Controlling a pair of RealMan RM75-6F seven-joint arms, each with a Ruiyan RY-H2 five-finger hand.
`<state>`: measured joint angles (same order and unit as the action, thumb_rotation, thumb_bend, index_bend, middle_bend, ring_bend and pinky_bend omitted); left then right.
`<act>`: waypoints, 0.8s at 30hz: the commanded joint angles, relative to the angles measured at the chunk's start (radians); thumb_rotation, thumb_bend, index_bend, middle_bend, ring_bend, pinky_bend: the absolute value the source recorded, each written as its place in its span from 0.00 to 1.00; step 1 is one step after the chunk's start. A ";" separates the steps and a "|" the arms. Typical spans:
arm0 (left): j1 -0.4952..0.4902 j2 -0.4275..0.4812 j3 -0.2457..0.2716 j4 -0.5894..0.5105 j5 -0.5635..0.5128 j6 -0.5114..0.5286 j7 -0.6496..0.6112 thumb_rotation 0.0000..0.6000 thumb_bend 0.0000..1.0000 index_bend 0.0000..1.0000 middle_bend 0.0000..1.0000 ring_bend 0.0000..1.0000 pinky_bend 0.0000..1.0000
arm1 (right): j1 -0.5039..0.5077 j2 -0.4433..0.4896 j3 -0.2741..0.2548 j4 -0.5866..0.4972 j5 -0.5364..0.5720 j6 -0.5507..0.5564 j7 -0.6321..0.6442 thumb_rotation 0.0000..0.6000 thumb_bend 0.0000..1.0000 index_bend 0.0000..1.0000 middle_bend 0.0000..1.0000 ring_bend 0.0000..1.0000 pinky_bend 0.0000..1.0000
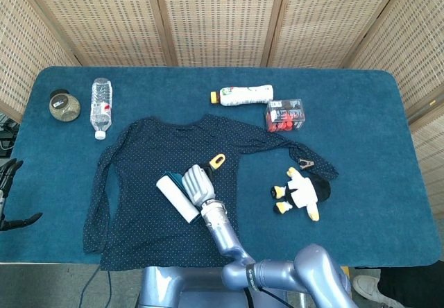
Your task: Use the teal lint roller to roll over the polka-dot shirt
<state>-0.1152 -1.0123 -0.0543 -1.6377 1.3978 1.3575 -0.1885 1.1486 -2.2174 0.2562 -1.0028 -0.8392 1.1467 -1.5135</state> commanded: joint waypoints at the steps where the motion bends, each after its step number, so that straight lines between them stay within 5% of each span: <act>1: 0.000 0.001 0.000 -0.001 0.002 0.002 0.000 1.00 0.00 0.00 0.00 0.00 0.00 | -0.020 0.020 0.004 -0.010 -0.004 -0.001 0.023 1.00 0.34 0.27 1.00 1.00 1.00; 2: 0.001 0.001 0.002 -0.002 0.005 0.002 0.001 1.00 0.00 0.00 0.00 0.00 0.00 | -0.029 0.031 0.007 -0.023 -0.003 0.000 0.031 1.00 0.15 0.13 1.00 1.00 1.00; 4: 0.002 0.001 0.003 -0.004 0.009 0.005 0.002 1.00 0.00 0.00 0.00 0.00 0.00 | -0.044 0.052 0.007 -0.049 -0.002 0.005 0.040 1.00 0.00 0.02 1.00 1.00 1.00; 14: 0.015 0.012 0.009 -0.013 0.037 0.037 -0.015 1.00 0.00 0.00 0.00 0.00 0.00 | -0.169 0.269 -0.061 -0.273 -0.109 0.080 0.182 1.00 0.00 0.00 0.99 1.00 1.00; 17: 0.019 0.013 0.010 -0.010 0.040 0.045 -0.020 1.00 0.00 0.00 0.00 0.00 0.00 | -0.223 0.363 -0.096 -0.339 -0.193 0.110 0.309 1.00 0.00 0.00 0.84 0.94 0.96; 18: 0.021 0.012 0.011 -0.009 0.044 0.050 -0.018 1.00 0.00 0.00 0.00 0.00 0.00 | -0.257 0.412 -0.109 -0.368 -0.224 0.128 0.383 1.00 0.00 0.00 0.76 0.88 0.90; 22: 0.026 0.006 0.015 -0.009 0.064 0.069 -0.007 1.00 0.00 0.00 0.00 0.00 0.00 | -0.338 0.577 -0.133 -0.485 -0.244 0.124 0.536 1.00 0.00 0.00 0.24 0.27 0.24; 24: 0.029 0.001 0.017 -0.008 0.082 0.086 0.005 1.00 0.00 0.00 0.00 0.00 0.00 | -0.387 0.659 -0.140 -0.544 -0.254 0.134 0.638 1.00 0.00 0.00 0.10 0.11 0.08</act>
<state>-0.0886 -1.0070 -0.0391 -1.6461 1.4691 1.4332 -0.1916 0.8558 -1.6975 0.1479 -1.4334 -1.0487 1.2576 -1.0239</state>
